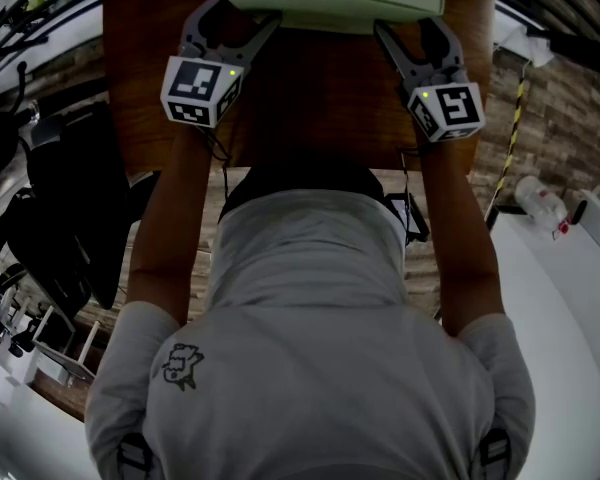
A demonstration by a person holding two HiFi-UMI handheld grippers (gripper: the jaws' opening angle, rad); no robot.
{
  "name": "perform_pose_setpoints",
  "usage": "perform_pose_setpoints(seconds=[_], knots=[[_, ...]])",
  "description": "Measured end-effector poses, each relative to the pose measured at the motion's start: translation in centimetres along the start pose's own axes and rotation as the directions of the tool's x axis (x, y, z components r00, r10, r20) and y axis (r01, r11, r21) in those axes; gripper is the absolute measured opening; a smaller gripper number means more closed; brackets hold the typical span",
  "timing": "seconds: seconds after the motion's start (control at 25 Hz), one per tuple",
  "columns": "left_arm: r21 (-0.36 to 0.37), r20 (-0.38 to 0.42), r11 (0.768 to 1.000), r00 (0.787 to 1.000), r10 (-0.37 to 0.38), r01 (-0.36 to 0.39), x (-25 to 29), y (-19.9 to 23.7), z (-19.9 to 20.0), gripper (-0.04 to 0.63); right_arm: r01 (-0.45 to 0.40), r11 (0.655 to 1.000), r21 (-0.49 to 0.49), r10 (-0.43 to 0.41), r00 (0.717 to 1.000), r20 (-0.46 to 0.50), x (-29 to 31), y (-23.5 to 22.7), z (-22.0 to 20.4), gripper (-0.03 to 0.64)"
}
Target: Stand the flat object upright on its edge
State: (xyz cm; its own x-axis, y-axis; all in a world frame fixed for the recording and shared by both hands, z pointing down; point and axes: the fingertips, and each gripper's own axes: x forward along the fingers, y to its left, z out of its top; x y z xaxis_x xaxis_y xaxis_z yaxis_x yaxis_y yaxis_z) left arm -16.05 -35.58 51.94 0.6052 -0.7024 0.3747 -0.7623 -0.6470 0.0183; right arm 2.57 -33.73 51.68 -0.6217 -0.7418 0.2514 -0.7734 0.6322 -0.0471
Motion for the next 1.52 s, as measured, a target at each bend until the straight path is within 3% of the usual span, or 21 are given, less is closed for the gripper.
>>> perform_pose_setpoints(seconds=[1.0,1.52], knots=[[0.018,0.010,1.000,1.000,0.012,-0.012,-1.9,-0.2,0.4,0.327,0.006,1.000,-0.014,-0.006,1.000,0.010,-1.6,0.2,0.9,0.255],[0.022,0.051,0.999,0.998,0.027,-0.028,-5.8,-0.5,2.3,0.325,0.069,0.998,0.009,-0.069,0.997,0.016,-5.4,1.0,2.9,0.255]])
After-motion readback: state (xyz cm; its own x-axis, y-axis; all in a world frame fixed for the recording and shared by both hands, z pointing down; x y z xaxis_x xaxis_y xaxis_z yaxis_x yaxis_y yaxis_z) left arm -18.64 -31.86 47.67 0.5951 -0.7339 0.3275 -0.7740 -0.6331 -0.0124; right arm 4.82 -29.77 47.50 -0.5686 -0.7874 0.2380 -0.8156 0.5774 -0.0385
